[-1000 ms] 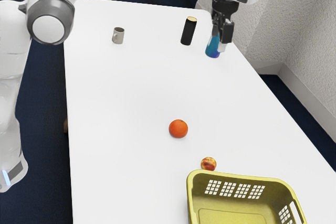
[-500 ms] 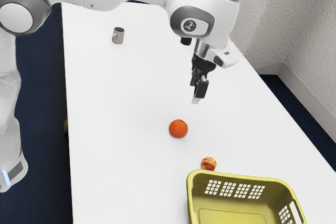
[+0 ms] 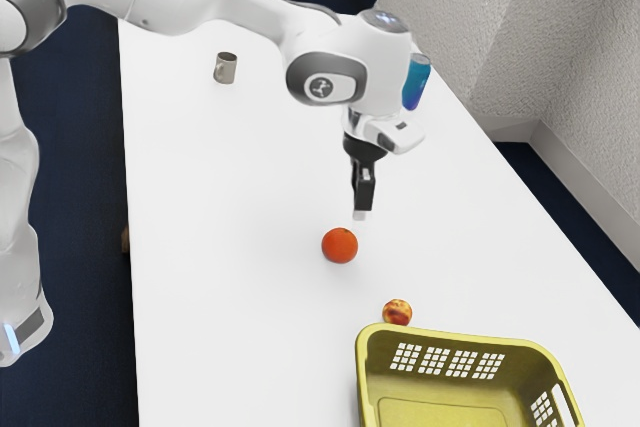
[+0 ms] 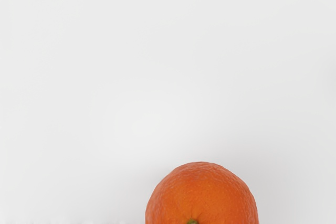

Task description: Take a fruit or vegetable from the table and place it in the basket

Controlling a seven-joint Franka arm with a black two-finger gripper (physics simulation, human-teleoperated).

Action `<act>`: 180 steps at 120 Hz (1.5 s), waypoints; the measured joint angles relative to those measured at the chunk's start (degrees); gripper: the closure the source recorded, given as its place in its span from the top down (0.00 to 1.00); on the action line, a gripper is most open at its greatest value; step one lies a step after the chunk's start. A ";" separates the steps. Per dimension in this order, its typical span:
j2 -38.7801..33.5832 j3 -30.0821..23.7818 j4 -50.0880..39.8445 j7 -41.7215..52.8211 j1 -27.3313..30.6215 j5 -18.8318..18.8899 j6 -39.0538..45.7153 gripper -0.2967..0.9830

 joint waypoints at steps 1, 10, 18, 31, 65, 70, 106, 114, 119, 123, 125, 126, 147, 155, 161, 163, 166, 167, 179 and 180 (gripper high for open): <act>-0.01 -0.02 -0.07 0.00 -0.01 0.00 0.06 0.77; -0.15 -0.21 -0.54 -0.04 -0.52 0.00 0.66 0.77; -0.20 -0.29 -0.93 -0.07 -1.02 0.00 1.05 0.77; -0.73 -0.30 -2.29 -0.12 -1.06 -0.02 1.47 0.77; -1.54 -1.45 -5.62 -0.53 -0.94 -0.10 2.05 0.77; -1.43 -1.56 -6.04 -0.58 -1.02 -0.12 2.33 0.77; 1.44 -1.66 -7.16 -0.83 -0.89 -0.23 3.92 0.77; 2.11 -1.66 -7.18 -0.87 -0.90 -0.24 4.14 0.77; 2.59 -1.66 -7.19 -0.90 -0.91 -0.25 4.37 0.77; 2.96 -1.63 -7.17 -0.91 -0.94 -0.25 4.53 0.77; 3.16 -1.62 -7.16 -0.92 -0.96 -0.25 4.62 0.77; 3.24 -1.61 -7.15 -0.92 -0.97 -0.25 4.67 0.77; 4.21 -1.54 -7.11 -0.99 -1.01 -0.38 5.62 0.77; 4.32 -1.42 -7.10 -1.00 -1.11 -0.40 5.83 0.77; 4.35 -1.32 -7.10 -1.01 -1.20 -0.42 5.95 0.77; 4.35 -1.29 -7.10 -1.01 -1.22 -0.42 5.98 0.77; 4.35 -1.26 -7.10 -1.01 -1.23 -0.42 6.03 0.77; 4.35 -1.26 -7.10 -1.01 -1.24 -0.42 6.04 0.77; 4.37 -1.10 -7.10 -1.02 -1.36 -0.46 6.17 0.77; 4.38 -1.09 -7.10 -1.02 -1.36 -0.47 6.18 0.77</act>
